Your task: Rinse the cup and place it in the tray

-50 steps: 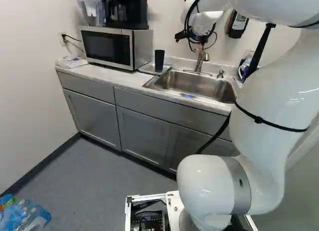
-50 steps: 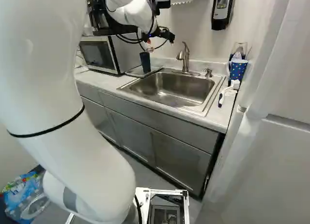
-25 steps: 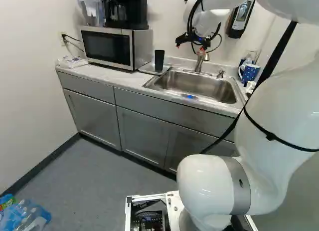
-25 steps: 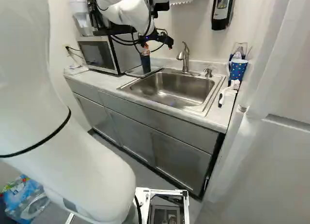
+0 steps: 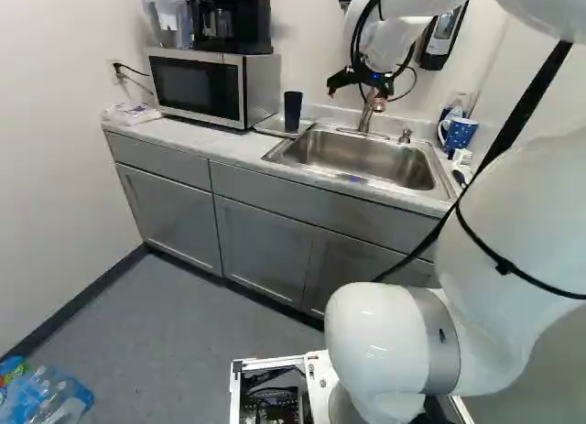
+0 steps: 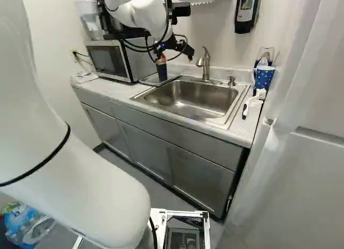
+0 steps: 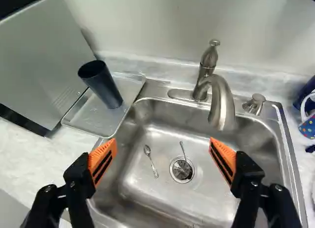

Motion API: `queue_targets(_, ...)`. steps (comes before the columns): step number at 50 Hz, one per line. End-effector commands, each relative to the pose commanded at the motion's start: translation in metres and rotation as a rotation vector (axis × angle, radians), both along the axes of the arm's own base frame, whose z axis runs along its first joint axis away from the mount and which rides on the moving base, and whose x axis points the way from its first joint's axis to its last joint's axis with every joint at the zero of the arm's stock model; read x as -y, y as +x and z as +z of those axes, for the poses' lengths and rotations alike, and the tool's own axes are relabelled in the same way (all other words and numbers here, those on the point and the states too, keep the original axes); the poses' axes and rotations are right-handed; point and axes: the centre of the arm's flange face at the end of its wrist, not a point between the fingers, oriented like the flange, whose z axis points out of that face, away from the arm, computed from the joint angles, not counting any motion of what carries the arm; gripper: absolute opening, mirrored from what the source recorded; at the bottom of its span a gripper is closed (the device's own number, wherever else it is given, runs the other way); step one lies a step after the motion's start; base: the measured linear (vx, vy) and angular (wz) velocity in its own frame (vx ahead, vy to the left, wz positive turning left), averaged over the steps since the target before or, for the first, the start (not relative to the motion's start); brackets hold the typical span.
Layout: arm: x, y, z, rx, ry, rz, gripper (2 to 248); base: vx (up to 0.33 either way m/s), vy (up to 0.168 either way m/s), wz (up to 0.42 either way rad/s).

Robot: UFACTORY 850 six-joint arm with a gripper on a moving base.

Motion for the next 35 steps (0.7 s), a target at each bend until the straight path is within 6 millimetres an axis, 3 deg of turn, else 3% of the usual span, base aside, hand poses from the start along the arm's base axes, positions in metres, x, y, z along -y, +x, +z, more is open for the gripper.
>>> queue_targets(35, 0.027, -0.028, -0.011, -0.142, 0.044, -0.06, 247, 0.0, 0.0, 0.0)
